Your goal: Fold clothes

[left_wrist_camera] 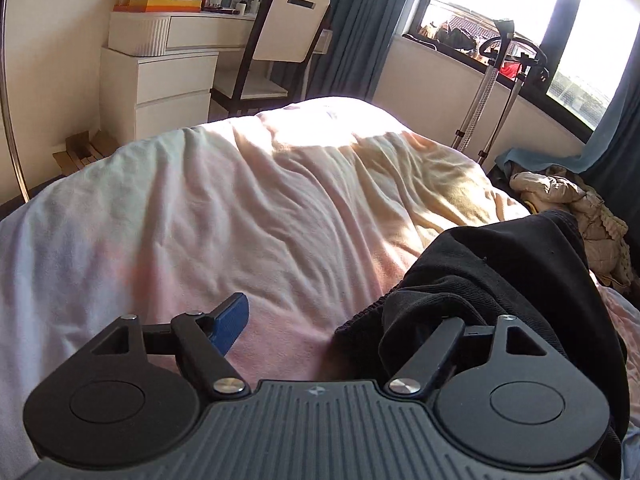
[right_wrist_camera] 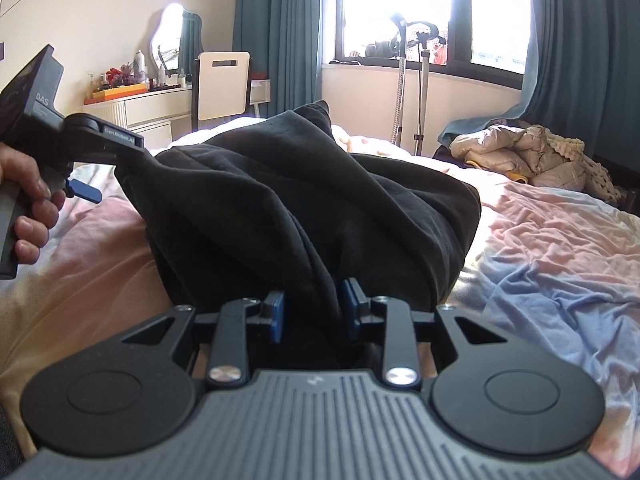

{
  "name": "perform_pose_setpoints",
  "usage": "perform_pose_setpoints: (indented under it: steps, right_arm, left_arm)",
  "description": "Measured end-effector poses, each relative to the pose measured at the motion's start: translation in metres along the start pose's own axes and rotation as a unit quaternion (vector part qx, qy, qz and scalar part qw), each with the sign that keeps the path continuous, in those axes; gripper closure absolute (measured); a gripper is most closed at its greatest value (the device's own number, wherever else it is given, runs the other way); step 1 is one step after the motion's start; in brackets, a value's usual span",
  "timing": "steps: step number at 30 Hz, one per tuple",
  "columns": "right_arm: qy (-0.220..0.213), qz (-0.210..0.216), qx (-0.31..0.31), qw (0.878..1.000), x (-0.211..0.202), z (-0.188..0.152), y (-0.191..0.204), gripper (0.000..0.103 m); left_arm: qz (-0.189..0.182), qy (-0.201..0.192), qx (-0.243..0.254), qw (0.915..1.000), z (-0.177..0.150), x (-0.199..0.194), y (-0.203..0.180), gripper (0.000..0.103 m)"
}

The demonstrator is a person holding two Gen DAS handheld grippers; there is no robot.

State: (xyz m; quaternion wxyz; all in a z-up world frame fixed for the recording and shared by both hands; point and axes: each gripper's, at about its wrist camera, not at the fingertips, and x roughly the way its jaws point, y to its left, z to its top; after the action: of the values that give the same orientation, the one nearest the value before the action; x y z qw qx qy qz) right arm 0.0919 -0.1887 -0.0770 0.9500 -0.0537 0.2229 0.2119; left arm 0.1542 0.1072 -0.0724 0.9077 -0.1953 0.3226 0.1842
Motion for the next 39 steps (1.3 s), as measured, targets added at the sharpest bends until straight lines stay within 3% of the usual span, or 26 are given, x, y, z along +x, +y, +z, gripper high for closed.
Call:
perform_pose_setpoints:
  steps: [3, 6, 11, 15, 23, 28, 32, 33, 36, 39]
  right_arm:
    - [0.0, -0.009, -0.017, 1.0, 0.0, 0.0, 0.005, 0.07]
    - [0.0, -0.011, -0.022, 1.0, 0.0, -0.002, 0.005, 0.07]
    - [-0.001, -0.012, -0.015, 1.0, -0.001, -0.003, 0.003, 0.069]
    - [-0.001, -0.014, -0.016, 1.0, -0.002, -0.003, 0.004, 0.069]
    - [-0.001, -0.012, -0.016, 1.0, -0.002, -0.002, 0.003, 0.069]
    - [-0.003, -0.011, -0.016, 1.0, -0.002, -0.003, 0.003, 0.069]
    - [-0.007, -0.008, -0.014, 1.0, -0.003, -0.004, 0.002, 0.069]
    - [-0.008, -0.007, -0.014, 1.0, -0.003, -0.004, 0.002, 0.068]
    - [-0.01, -0.003, -0.012, 1.0, -0.002, -0.004, 0.001, 0.067]
    - [-0.011, -0.001, -0.009, 1.0, -0.001, -0.005, -0.001, 0.066]
  left_arm:
    - [-0.003, 0.003, -0.004, 1.0, 0.004, -0.003, 0.0, 0.02]
    - [0.003, -0.008, 0.046, 0.9989, 0.008, -0.019, -0.007, 0.021]
    - [-0.013, -0.001, 0.077, 0.9969, 0.013, -0.054, -0.001, 0.02]
    - [-0.017, -0.02, 0.112, 0.9933, 0.016, -0.085, -0.007, 0.02]
    - [-0.085, -0.072, 0.151, 0.9823, 0.036, -0.121, -0.059, 0.018]
    - [-0.106, -0.107, 0.237, 0.9599, 0.026, -0.083, -0.126, 0.017]
    - [-0.124, -0.137, 0.314, 0.9312, 0.011, -0.054, -0.178, 0.018]
    - [-0.13, -0.135, 0.323, 0.9277, 0.008, -0.049, -0.187, 0.018]
    - [-0.137, -0.095, 0.298, 0.9398, 0.004, -0.025, -0.207, 0.018]
    - [-0.126, -0.073, 0.319, 0.9363, -0.009, -0.006, -0.217, 0.018]
